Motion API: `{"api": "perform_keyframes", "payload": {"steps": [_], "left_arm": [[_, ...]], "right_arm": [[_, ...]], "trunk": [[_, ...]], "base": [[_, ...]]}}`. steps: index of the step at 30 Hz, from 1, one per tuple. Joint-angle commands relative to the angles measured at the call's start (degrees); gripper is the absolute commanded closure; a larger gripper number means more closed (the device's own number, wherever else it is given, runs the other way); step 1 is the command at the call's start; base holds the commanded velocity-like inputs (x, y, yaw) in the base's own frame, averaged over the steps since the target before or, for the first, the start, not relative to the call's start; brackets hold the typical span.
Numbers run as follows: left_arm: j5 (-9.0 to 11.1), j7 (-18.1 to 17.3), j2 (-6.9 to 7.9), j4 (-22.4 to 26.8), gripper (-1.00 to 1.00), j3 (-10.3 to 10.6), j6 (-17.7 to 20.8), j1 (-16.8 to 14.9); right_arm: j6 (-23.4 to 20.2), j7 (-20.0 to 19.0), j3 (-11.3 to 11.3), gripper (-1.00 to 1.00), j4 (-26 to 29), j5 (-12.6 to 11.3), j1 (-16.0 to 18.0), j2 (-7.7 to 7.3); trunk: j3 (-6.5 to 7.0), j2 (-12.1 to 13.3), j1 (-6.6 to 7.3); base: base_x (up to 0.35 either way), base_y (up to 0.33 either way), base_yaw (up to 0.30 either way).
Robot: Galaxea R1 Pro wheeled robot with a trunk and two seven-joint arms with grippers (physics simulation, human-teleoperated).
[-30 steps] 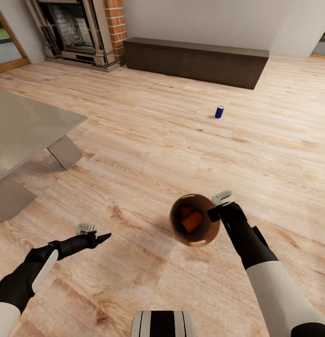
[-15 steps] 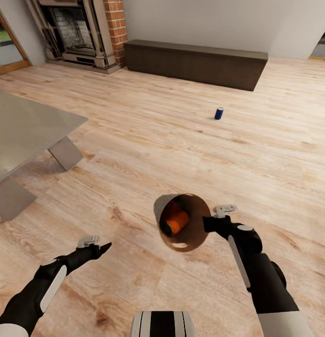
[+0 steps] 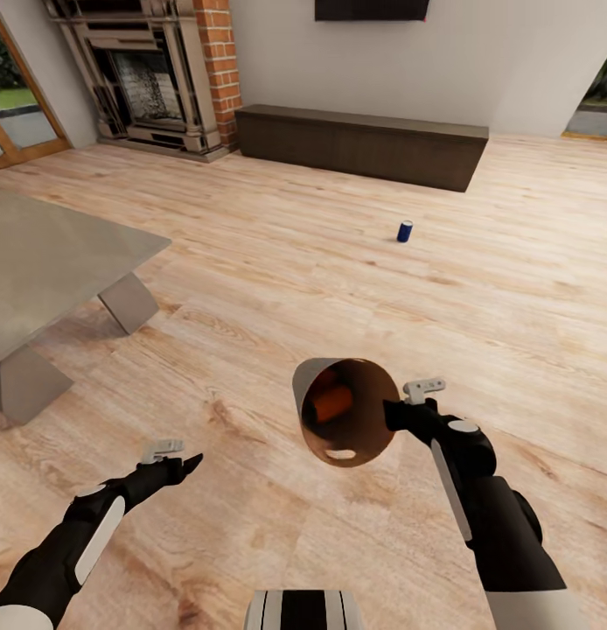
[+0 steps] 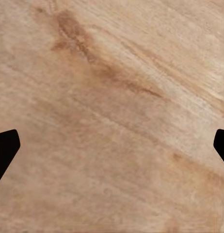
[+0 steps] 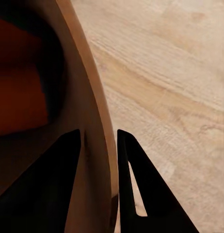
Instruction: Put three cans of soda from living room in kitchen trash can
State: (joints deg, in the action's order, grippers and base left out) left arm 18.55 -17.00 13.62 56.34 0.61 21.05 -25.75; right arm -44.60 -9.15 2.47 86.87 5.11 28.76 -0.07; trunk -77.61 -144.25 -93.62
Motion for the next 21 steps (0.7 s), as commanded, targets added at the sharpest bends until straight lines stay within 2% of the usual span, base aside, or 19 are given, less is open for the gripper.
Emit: {"api": "perform_keyframes", "payload": {"steps": [1, 4, 6, 10, 12, 14, 17, 19, 21], "left_arm": [[-0.01, 0.05, 0.00, 0.00, -1.00, 0.00, -0.02, 0.00], [-0.01, 0.15, 0.00, 0.00, -1.00, 0.00, -0.04, 0.00], [-0.01, 0.22, 0.00, 0.00, -1.00, 0.00, -0.04, 0.00], [-0.02, 0.40, 0.00, -0.05, -1.00, 0.00, -0.12, 0.00], [-0.06, 0.45, 0.00, -0.15, -1.00, 0.00, -0.99, 0.00], [-0.08, 0.47, 0.00, -0.54, -1.00, 0.00, -2.31, 0.00], [-0.09, 0.48, 0.00, -0.69, -1.00, 0.00, -2.74, 0.00], [-0.09, 0.48, 0.00, -0.75, -1.00, 0.00, -2.91, 0.00], [-0.09, 0.48, 0.00, -0.77, -1.00, 0.00, -2.97, 0.00]], "right_arm": [[-0.04, 0.00, 0.01, 1.00, 0.30, -0.68, -0.04, -0.48], [-0.05, 0.00, -0.07, 1.00, 0.53, -0.69, -0.13, -1.81], [-0.01, -0.03, -0.58, 1.00, 0.71, -0.70, -0.16, -2.08], [0.07, -0.19, -3.32, 1.00, 1.54, -0.71, -0.77, -2.62], [0.14, -0.46, -4.99, 1.00, 2.77, -0.72, -2.32, -3.54], [0.21, -0.85, -7.04, 1.00, 3.55, -0.80, -3.34, -5.23], [0.28, -1.04, -9.81, 1.00, 3.79, -0.87, -3.66, -5.84], [0.35, -2.57, -13.39, 1.00, 3.89, -0.92, -3.80, -6.31], [0.35, -4.52, -15.22, 1.00, 3.94, -0.86, -3.84, -6.78]], "trunk": [[0.23, 0.01, 0.03], [0.90, 0.05, 0.10], [1.34, 0.08, 0.16], [2.23, 0.13, 0.26], [2.67, 0.16, 0.31], [3.11, 0.19, 0.36], [3.78, 0.23, 0.44], [4.22, 0.25, 0.49], [4.66, 0.28, 0.54]], "base": [[0.000, 0.000, 0.000], [0.000, 0.000, 0.000], [0.000, 0.000, 0.000], [0.000, 0.000, 0.000], [0.000, 0.000, 0.000], [0.000, 0.000, 0.000], [0.000, 0.000, 0.000], [0.000, 0.000, 0.000], [0.000, 0.000, 0.000]]}}
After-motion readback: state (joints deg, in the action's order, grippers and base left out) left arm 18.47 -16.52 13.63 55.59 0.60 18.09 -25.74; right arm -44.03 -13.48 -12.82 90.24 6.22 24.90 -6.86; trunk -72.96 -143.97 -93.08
